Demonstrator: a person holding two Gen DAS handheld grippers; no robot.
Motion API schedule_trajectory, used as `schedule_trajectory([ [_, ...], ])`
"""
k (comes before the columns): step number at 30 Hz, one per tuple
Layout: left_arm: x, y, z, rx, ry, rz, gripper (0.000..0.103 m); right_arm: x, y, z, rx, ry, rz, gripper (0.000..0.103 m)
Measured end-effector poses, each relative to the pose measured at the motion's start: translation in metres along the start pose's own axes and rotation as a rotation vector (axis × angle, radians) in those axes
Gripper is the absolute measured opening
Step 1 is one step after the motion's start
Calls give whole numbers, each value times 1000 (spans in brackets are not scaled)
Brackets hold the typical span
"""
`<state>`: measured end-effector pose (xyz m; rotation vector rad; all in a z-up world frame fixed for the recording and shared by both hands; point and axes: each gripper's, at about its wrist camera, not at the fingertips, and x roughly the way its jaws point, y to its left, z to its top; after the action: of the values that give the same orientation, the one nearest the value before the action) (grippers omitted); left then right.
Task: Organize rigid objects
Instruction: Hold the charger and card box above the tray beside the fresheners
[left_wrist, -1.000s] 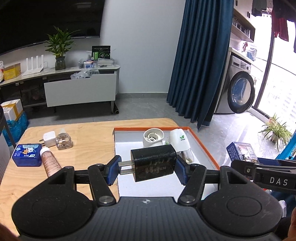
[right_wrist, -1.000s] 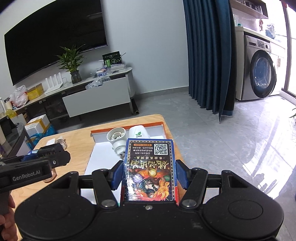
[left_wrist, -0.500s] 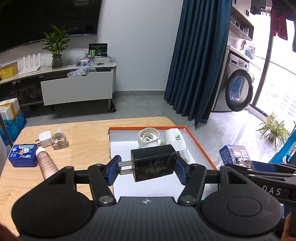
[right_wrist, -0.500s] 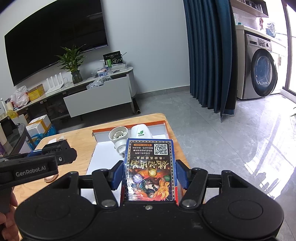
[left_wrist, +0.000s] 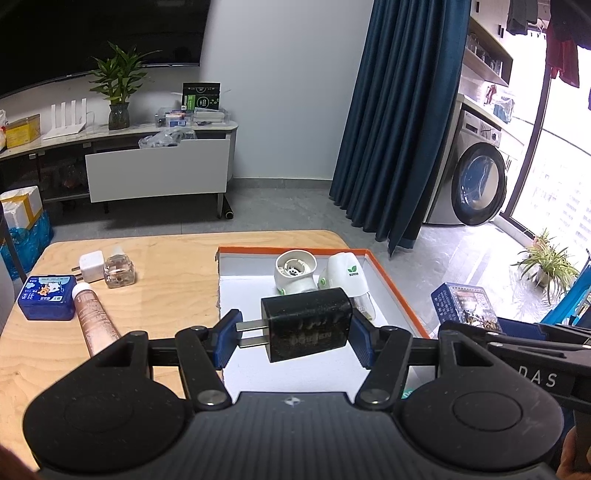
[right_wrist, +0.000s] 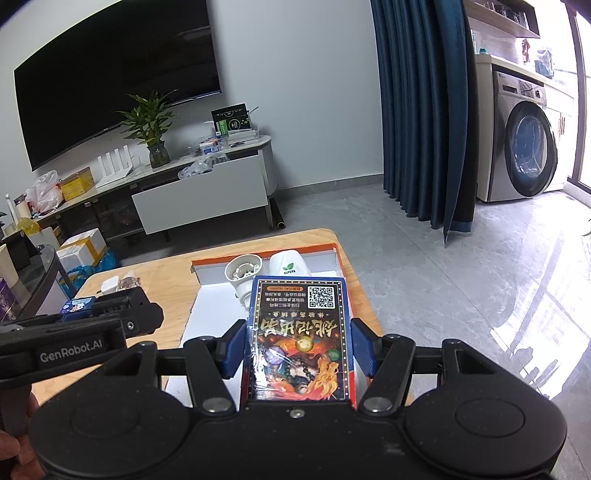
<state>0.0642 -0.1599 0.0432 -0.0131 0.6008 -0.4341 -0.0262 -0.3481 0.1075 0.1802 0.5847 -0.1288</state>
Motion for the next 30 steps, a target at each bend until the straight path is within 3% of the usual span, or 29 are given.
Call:
schedule_trajectory([
  [30,-3,1,-3,-17,-3,-4,62,-4,9,1,-23,5,1,71],
])
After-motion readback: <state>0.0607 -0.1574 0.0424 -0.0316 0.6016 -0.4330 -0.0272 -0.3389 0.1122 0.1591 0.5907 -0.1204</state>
